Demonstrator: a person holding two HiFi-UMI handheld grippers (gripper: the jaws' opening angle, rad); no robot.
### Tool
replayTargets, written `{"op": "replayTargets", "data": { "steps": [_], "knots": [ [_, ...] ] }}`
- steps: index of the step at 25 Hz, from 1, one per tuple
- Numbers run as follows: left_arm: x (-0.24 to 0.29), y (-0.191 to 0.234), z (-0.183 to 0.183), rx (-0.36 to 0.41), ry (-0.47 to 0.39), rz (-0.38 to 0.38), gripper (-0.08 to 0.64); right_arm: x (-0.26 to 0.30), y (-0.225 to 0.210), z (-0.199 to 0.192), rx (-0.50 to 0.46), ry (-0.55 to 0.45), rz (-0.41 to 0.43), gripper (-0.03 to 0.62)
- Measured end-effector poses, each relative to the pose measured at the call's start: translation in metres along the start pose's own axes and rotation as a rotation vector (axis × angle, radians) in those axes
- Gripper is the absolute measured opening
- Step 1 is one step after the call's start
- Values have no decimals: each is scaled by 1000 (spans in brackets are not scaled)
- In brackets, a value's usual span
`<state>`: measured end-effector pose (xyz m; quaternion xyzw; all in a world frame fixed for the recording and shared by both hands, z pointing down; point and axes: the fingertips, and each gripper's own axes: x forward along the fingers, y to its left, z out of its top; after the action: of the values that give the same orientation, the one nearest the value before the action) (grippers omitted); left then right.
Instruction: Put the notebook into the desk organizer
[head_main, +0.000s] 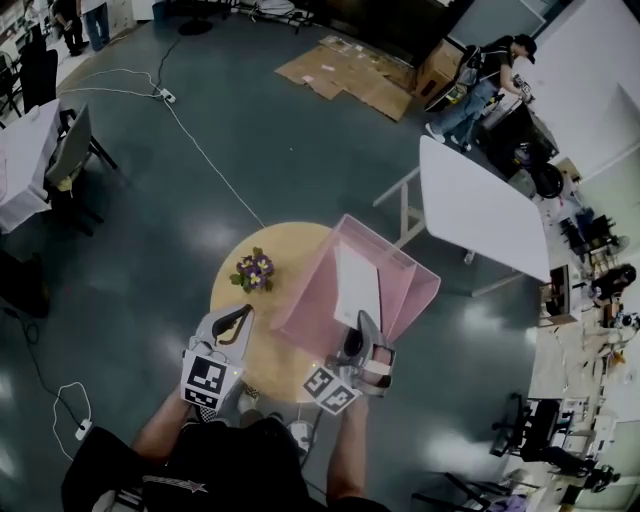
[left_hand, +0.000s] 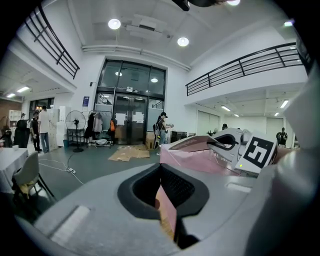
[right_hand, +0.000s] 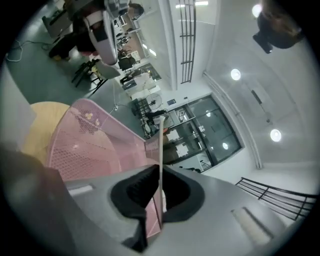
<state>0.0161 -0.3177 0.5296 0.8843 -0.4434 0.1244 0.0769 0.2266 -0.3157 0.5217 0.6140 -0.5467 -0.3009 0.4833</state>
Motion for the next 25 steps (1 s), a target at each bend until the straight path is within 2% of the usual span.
{"op": "replayTargets", "data": {
  "steps": [6, 18, 25],
  "knots": [
    [0, 15, -13, -26, 31, 31, 9, 28, 33, -6, -122, 66, 88, 18],
    [3, 22, -26, -49, 61, 30, 9, 35, 87, -19, -278, 134, 372, 63],
    [5, 16, -29, -56, 63, 12, 9, 39, 91, -21, -279, 140, 405, 63]
  ]
}}
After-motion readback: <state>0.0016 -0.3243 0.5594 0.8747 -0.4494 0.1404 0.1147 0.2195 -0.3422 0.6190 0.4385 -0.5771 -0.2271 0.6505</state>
